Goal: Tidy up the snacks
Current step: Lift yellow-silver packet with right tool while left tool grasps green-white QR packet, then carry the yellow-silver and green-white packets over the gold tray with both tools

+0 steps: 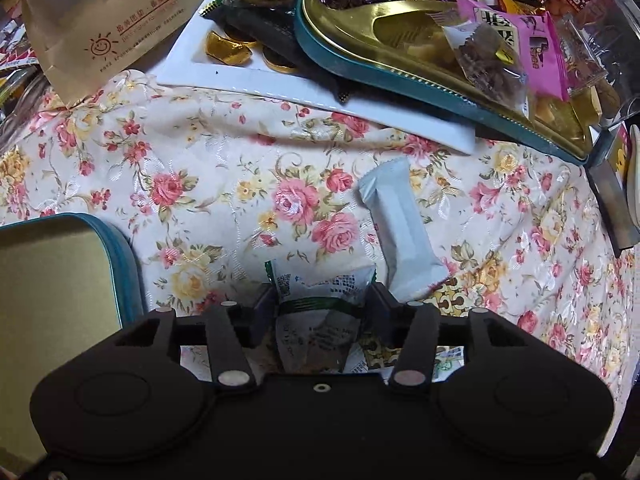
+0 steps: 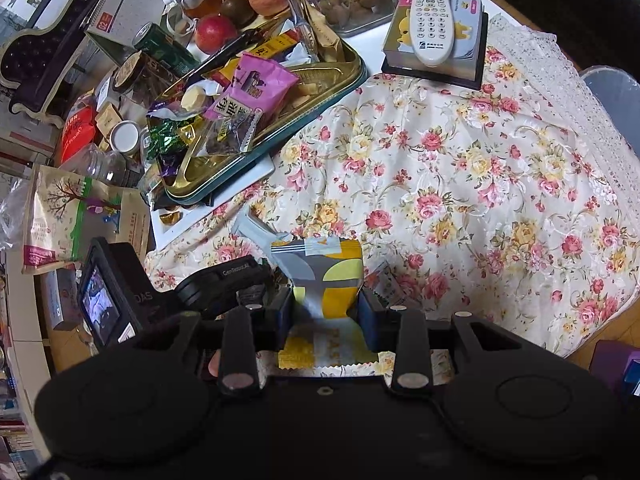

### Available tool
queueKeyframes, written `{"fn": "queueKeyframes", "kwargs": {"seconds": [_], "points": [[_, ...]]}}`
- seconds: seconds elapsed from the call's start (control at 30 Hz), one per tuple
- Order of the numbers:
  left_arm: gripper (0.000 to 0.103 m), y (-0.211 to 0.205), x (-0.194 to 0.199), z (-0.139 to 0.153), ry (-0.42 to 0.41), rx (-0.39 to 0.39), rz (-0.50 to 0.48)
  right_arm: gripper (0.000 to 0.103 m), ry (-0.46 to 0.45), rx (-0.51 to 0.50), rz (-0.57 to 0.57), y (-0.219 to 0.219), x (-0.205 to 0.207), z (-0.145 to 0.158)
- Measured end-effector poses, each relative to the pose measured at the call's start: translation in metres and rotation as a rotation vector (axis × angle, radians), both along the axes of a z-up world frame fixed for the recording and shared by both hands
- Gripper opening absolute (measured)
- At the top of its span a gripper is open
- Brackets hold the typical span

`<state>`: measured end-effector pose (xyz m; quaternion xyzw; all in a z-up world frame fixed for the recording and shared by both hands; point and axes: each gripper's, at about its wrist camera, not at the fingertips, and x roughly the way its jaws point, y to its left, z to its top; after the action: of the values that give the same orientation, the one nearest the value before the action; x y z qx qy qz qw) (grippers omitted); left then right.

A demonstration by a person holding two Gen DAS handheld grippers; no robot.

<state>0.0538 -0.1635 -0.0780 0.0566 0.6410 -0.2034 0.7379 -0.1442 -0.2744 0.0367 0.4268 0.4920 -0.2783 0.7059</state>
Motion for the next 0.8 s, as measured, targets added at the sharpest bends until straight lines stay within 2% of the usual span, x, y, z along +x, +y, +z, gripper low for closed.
{"fn": "queueKeyframes", "kwargs": {"seconds": [0.03,0.2,0.27,0.4,0.5,0.8], "points": [[0.058,0.001,-0.001,-0.001,0.006,-0.004,-0.002,0.037,0.002,-0.006,0.002,0.001,0.001,0.000],[0.043,0.009,0.002,-0.001,0.075,-0.055,0.039,0.037,0.004,-0.023,0.001,0.002,0.002,0.001],[0.041,0.014,0.004,-0.001,0.108,-0.064,0.062,0.037,0.001,-0.024,-0.001,0.002,0.002,0.001],[0.039,0.022,0.005,0.009,0.118,-0.065,0.092,0.037,0.002,-0.038,-0.010,0.001,0.003,0.002],[0.039,0.026,0.003,0.031,0.091,-0.066,0.085,0.037,-0.002,-0.038,-0.018,0.001,0.003,0.003],[0.040,0.044,-0.011,0.114,-0.077,-0.062,0.025,0.037,-0.013,-0.040,-0.020,0.006,0.011,0.007]]}}
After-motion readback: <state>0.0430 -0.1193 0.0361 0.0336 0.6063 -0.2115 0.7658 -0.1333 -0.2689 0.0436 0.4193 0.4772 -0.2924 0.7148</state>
